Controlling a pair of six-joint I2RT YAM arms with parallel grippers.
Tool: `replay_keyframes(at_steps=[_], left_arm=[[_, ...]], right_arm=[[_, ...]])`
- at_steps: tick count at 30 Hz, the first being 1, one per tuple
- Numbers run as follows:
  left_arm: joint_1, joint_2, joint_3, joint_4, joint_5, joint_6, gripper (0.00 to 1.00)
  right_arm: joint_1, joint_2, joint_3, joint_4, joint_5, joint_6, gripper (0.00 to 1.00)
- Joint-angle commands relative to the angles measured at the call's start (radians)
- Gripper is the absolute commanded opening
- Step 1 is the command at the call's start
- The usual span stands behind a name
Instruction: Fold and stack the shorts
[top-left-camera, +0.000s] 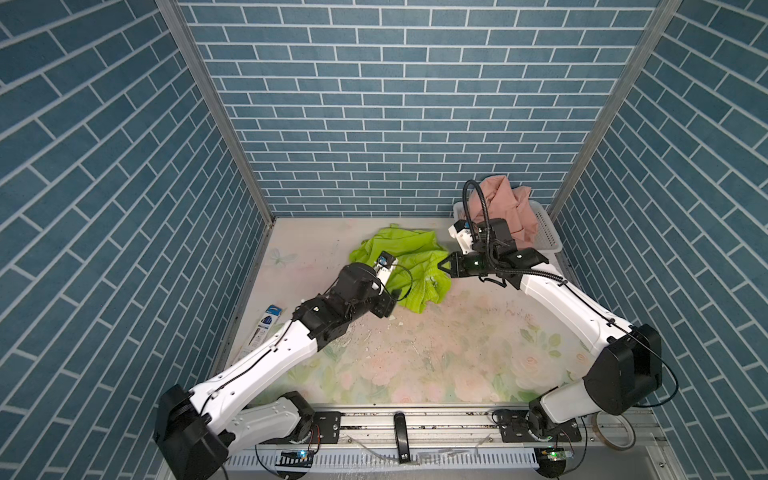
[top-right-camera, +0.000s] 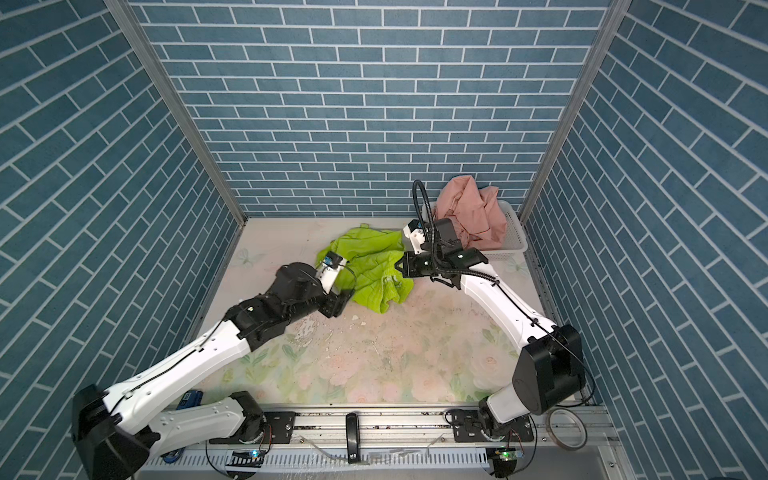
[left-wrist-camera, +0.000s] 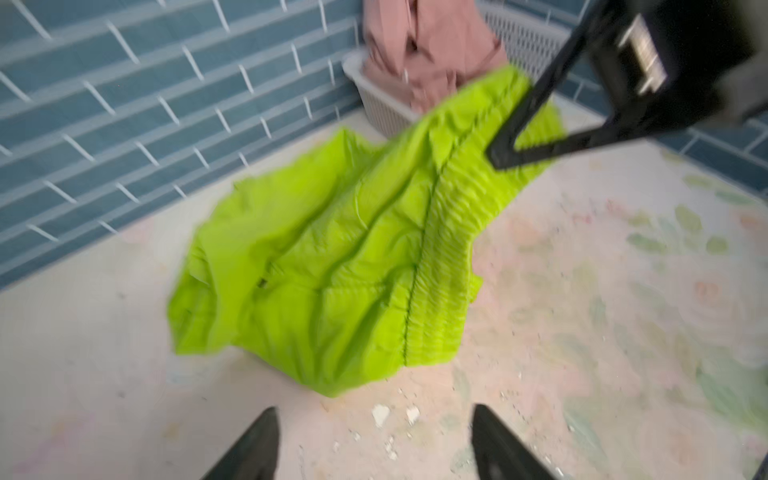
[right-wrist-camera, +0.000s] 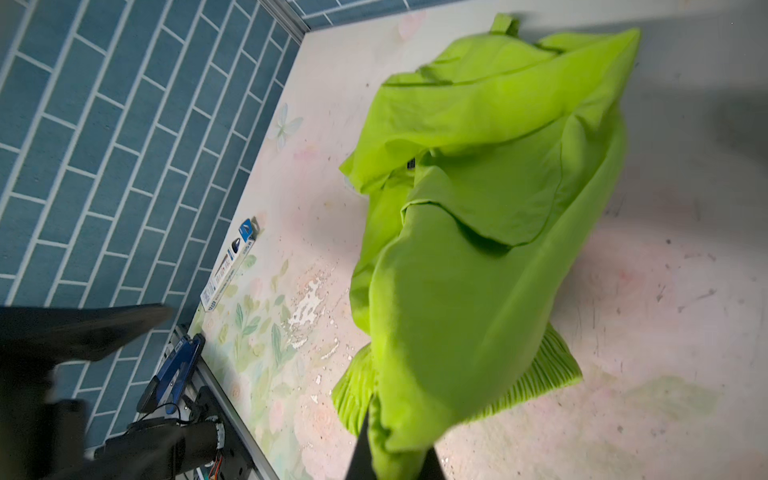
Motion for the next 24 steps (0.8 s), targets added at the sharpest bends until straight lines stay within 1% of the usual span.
replay_keyframes(at_steps=[1, 2, 7, 9, 13, 16, 21, 22, 24], left_arm=[[-0.016, 0.026, -0.080, 0.169, 0.090, -0.069, 1.00], [-0.019, 0.031, -0.103, 0.204, 0.085, -0.087, 1.00], [-0.037, 0.044, -0.234, 0.406, 0.091, -0.187, 1.00], [-0.054, 0.072, -0.265, 0.463, 0.048, -0.203, 1.00], [-0.070, 0.165, -0.281, 0.553, -0.032, -0.226, 1.00], [-0.070, 0.218, -0.299, 0.622, -0.124, -0.269, 1.00], [-0.069, 0.297, -0.259, 0.694, -0.116, -0.280, 1.00], [-0.069, 0.317, -0.244, 0.685, -0.130, -0.288, 0.99], [-0.065, 0.347, -0.210, 0.647, -0.153, -0.279, 0.86]], right_arm=[[0.003, -0.031, -0.059, 0.219, -0.097, 0.124, 0.00], [0.008, -0.035, -0.066, 0.264, -0.116, 0.148, 0.00], [0.030, -0.061, -0.076, 0.407, -0.085, 0.191, 0.00], [0.036, -0.064, -0.080, 0.451, -0.077, 0.208, 0.00], [0.046, -0.063, -0.114, 0.567, -0.065, 0.261, 0.00], [0.054, -0.054, -0.134, 0.624, -0.060, 0.289, 0.00], [0.061, -0.038, -0.148, 0.668, -0.058, 0.310, 0.00], [0.062, -0.035, -0.145, 0.666, -0.060, 0.310, 0.00], [0.063, -0.037, -0.137, 0.650, -0.064, 0.301, 0.00]])
